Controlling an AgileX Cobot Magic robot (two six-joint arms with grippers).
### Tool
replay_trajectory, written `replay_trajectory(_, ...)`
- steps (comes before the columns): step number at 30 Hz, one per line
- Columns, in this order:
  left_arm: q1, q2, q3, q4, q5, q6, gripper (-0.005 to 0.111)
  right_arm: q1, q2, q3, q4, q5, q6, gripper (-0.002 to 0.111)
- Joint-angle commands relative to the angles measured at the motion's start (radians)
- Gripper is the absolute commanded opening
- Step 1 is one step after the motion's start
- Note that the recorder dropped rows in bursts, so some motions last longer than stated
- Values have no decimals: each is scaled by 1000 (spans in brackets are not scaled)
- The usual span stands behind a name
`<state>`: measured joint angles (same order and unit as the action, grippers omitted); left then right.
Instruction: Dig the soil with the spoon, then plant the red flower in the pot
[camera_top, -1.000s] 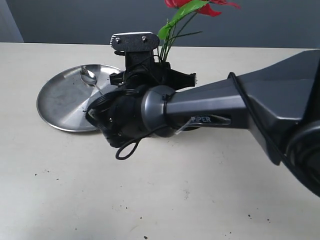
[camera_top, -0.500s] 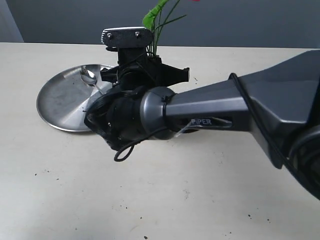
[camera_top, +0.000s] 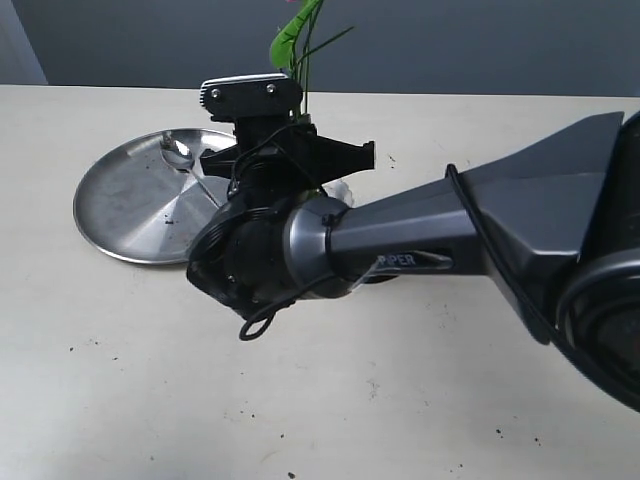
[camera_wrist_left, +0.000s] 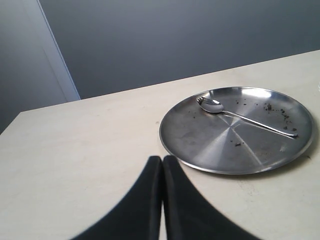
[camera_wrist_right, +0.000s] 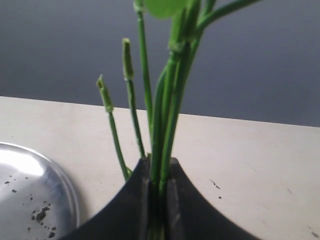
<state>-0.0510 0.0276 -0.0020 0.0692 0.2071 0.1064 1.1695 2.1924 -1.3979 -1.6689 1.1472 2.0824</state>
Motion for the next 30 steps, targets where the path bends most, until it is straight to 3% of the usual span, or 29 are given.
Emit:
replay_trajectory(1, -2, -4, 2, 1, -5, -5, 0, -18, -2, 8, -6, 0, 35, -1)
replay_trajectory(20, -2, -4, 2, 1, -5, -5, 0, -104, 9, 6, -39, -298, 35, -1)
replay_trajectory(26, -2, -4, 2, 1, -5, -5, 0, -86, 63, 8, 122, -296, 35, -1)
replay_trajectory(30, -2, -4, 2, 1, -5, -5, 0, -44, 58, 8, 133, -223, 35, -1)
